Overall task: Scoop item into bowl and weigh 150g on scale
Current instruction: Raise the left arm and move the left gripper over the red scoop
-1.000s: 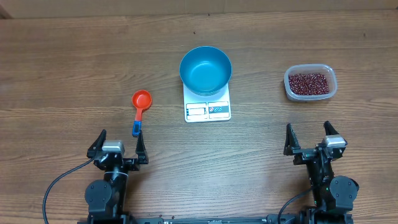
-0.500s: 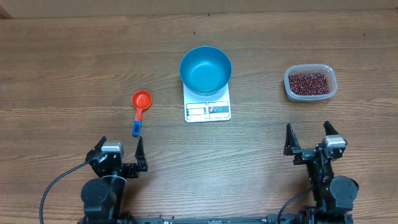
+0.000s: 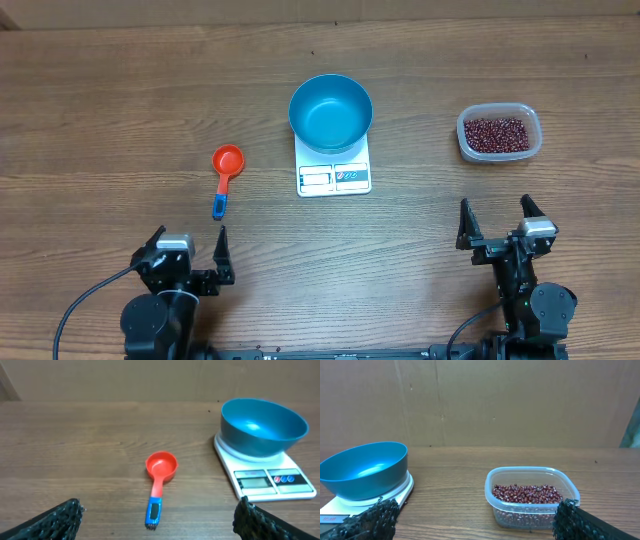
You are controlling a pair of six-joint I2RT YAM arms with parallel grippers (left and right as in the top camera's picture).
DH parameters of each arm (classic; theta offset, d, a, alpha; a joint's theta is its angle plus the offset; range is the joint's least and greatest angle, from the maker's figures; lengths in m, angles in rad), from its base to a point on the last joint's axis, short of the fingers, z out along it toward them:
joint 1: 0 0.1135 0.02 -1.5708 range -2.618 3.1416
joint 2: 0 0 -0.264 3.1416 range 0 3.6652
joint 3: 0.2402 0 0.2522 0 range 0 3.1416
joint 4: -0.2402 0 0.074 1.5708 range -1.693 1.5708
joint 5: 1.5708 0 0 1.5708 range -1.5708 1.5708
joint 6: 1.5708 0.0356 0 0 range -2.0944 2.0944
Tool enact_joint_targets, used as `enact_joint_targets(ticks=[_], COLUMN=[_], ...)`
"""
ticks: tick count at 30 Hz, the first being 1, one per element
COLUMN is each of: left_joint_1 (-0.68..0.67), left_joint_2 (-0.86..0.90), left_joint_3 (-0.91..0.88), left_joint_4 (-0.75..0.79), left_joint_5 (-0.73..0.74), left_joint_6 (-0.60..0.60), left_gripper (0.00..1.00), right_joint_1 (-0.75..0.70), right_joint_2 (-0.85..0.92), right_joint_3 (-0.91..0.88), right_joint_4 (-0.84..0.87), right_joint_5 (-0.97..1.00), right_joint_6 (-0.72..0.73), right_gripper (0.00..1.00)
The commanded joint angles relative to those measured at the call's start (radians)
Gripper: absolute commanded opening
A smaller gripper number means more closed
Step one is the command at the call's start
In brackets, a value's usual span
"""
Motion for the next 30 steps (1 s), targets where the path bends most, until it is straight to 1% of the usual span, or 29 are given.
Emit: enact_joint_targets(ticks=[1,4,10,18,30], left_joint_1=[0.005,0.005,0.005,0.005,0.005], left_joint_2=[0.032,0.094,0.275,0.483,0.752], left_joint_3=[0.064,0.103,0.222,0.397,0.677], left_joint_4=[-0.011,-0.011,-0.03,-0.102,-0.29], left_joint_5=[0.0,0.0,0.001,0.031,0.031], left_joint_6=[0.01,0.01,0.024,0.027,0.043], left_gripper=[0.99,1.0,1.0,1.0,1.0], right_joint_1=[0.006,0.006,0.006,0.006,0.006], right_joint_2=[-0.008,-0.008,-0.008,-0.008,-0.008], right_joint_3=[-0.011,-0.011,-0.011,-0.011,-0.011], right_joint_4=[0.003,0.003,0.003,0.003,0.003], right_joint_5=[-0.005,-0.005,-0.005,-0.005,-0.005], right_joint_6=[-0.001,-0.001,-0.001,-0.001,-0.001], right_gripper=[1.0,1.0,1.0,1.0,1.0])
